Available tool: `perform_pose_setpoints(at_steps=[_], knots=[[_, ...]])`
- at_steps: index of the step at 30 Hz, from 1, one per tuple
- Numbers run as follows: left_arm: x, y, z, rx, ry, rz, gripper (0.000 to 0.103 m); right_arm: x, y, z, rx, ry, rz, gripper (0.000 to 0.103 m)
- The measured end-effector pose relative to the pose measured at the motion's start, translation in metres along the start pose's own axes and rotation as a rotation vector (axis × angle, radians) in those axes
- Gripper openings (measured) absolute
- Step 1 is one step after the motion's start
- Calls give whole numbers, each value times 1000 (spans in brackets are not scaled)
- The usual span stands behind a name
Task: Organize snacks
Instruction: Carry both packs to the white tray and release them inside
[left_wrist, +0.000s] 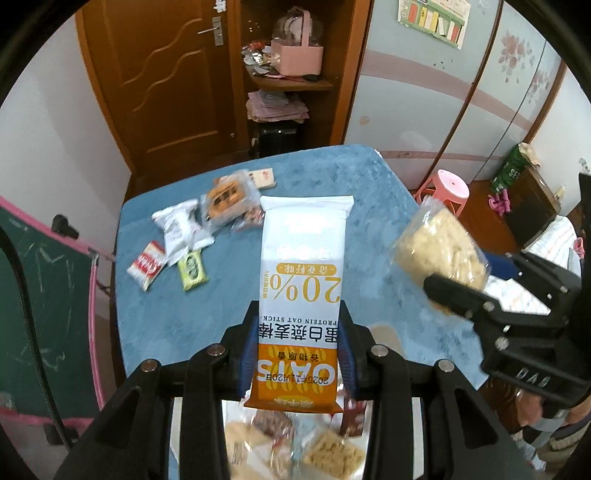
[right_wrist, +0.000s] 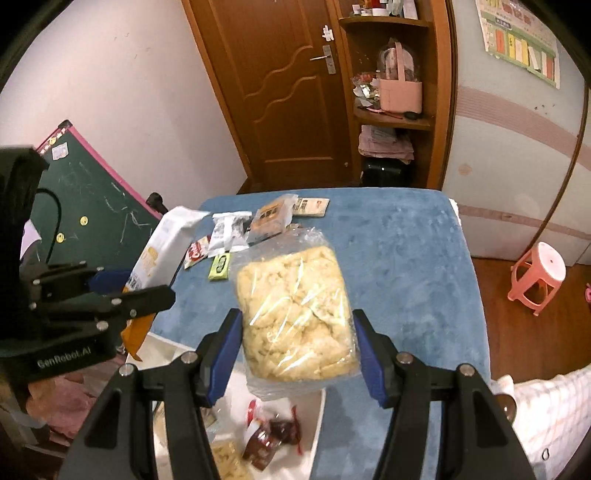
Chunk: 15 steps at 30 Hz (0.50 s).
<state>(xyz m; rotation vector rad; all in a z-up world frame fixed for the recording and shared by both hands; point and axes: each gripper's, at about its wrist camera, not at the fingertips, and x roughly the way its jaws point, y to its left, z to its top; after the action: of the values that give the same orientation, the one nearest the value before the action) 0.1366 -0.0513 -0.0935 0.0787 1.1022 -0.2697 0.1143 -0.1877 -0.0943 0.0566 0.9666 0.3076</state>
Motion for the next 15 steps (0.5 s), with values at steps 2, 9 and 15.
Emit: perform_pose_setpoints(at_steps=[2,9,15], knots=[[-9,3,-17,-13,9,-6,36,-8,8,-6,-4,1,7,59],[-17,13,-68,-54,46,7,36,-18,29,-33,13,44,48,59],[-1,21,-114,-88,121,33,36,2,51,-78,6,172,73,59]])
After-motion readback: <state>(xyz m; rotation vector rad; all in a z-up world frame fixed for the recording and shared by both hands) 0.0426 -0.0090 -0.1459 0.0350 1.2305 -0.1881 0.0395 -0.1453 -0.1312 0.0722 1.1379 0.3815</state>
